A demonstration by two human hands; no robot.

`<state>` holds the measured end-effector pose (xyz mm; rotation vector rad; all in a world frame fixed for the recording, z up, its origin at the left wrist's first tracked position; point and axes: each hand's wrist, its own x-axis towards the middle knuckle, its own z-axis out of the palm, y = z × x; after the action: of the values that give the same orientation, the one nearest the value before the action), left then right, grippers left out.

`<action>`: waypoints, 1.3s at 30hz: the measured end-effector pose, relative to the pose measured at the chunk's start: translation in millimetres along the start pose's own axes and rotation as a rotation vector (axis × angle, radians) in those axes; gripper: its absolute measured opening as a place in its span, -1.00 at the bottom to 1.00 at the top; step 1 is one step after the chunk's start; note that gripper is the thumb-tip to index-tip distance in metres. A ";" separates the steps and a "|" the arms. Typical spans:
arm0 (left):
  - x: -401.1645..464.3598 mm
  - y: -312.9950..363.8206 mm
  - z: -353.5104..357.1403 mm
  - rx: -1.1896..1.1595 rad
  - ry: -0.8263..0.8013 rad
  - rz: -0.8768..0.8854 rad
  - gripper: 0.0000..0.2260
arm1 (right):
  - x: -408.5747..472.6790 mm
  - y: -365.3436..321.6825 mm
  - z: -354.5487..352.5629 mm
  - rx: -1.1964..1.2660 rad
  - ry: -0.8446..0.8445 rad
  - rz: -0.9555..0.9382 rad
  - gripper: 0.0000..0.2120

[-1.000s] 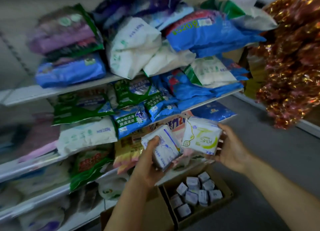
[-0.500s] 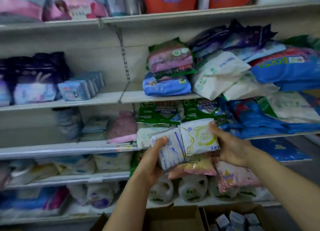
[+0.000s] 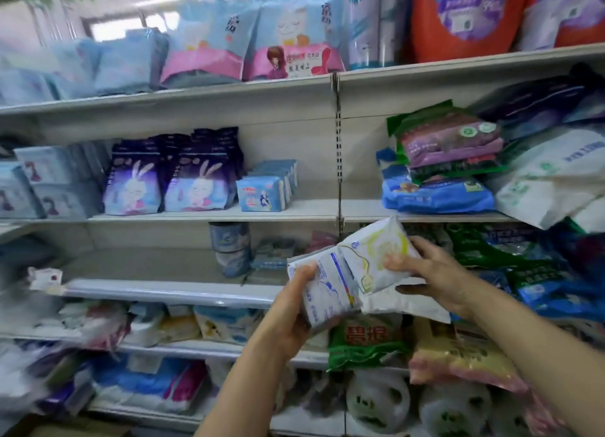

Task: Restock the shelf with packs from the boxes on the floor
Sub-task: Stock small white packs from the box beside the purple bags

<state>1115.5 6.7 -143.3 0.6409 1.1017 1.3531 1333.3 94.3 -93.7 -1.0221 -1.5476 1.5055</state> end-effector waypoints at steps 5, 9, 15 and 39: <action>4.8 24.4 -41.1 -0.005 0.040 0.004 -0.37 | 19.6 -9.0 54.9 0.170 0.001 -0.066 -0.45; 7.7 41.7 -62.8 -0.064 0.085 -0.008 -0.44 | 37.4 -9.6 86.2 0.183 0.052 -0.099 -0.36; 12.3 62.9 -75.1 -0.127 0.106 -0.013 -0.55 | 70.5 -14.6 102.0 0.071 0.130 -0.116 -0.32; 123.4 135.0 -61.6 -0.214 0.096 0.140 -0.60 | 300.5 -54.0 62.7 -1.210 0.062 -0.393 -0.38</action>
<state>985.6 133.9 -78.7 0.5070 0.9842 1.6116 1149.5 342.2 -49.6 -1.2162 -2.4595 0.1448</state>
